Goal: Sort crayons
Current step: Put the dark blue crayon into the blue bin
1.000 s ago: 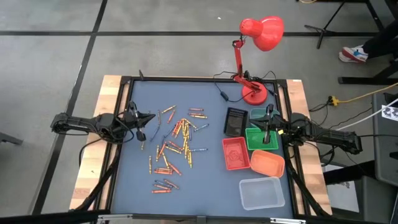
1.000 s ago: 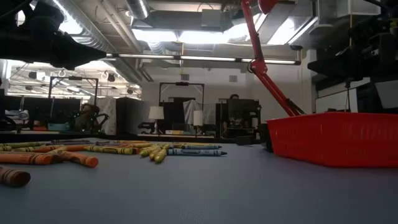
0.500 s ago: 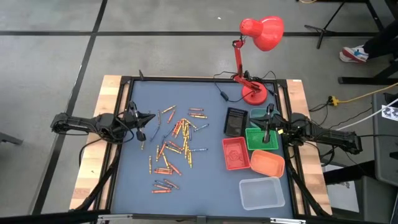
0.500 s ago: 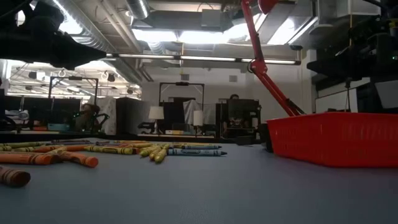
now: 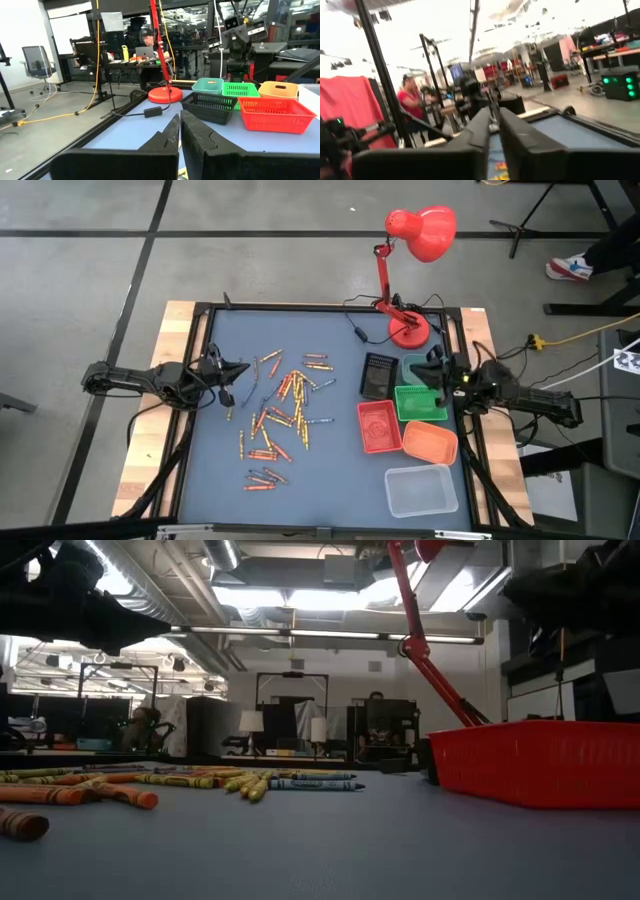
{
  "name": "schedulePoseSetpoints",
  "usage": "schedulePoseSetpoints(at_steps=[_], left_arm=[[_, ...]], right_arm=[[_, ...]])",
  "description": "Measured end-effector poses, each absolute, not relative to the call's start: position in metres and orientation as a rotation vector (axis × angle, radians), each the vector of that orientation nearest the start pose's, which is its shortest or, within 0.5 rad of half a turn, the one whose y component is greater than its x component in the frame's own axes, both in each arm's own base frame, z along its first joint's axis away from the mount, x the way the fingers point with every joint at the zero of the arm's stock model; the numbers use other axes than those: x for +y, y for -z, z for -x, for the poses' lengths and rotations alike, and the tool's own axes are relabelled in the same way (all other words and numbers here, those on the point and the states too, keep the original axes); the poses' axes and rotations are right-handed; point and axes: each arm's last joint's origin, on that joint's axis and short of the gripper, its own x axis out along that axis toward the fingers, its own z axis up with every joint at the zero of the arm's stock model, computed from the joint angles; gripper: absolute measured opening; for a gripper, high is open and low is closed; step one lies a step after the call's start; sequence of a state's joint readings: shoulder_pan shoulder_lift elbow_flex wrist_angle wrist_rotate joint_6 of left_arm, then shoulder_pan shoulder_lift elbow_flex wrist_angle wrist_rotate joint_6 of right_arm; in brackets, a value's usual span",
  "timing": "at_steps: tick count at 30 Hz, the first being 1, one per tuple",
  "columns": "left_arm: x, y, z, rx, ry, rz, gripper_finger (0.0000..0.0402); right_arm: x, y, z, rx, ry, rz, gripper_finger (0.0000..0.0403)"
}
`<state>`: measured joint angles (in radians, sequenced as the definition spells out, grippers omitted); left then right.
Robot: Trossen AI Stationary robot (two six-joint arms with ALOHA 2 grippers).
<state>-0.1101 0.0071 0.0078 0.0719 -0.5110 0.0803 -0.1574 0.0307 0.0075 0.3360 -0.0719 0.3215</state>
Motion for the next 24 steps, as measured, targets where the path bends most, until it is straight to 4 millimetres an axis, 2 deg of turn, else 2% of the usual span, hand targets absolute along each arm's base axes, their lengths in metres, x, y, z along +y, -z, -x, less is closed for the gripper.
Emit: schedulePoseSetpoints(at_steps=[7,12,16,19,24], left_arm=[[0.002,-0.172,-0.095,-0.056,-0.355,-0.058,0.0002],[0.001,-0.172,-0.096,-0.057,-0.318,-0.058,0.0002],[0.001,-0.172,-0.096,-0.058,-0.317,-0.058,0.0002],[0.001,-0.172,-0.096,-0.057,-0.317,-0.058,0.0002],[0.001,-0.172,-0.096,-0.055,-0.317,-0.059,0.0002]], right_arm=[[-0.012,-0.208,-0.094,-0.425,-0.008,-0.322,0.0162],[-0.014,-0.233,-0.108,-0.347,-0.022,-0.336,0.0185],[-0.017,-0.254,-0.138,-0.219,-0.026,-0.286,0.0181],[-0.022,-0.265,-0.169,-0.077,-0.004,-0.245,0.0176],[-0.031,-0.264,-0.227,0.214,0.025,-0.213,0.0172]])
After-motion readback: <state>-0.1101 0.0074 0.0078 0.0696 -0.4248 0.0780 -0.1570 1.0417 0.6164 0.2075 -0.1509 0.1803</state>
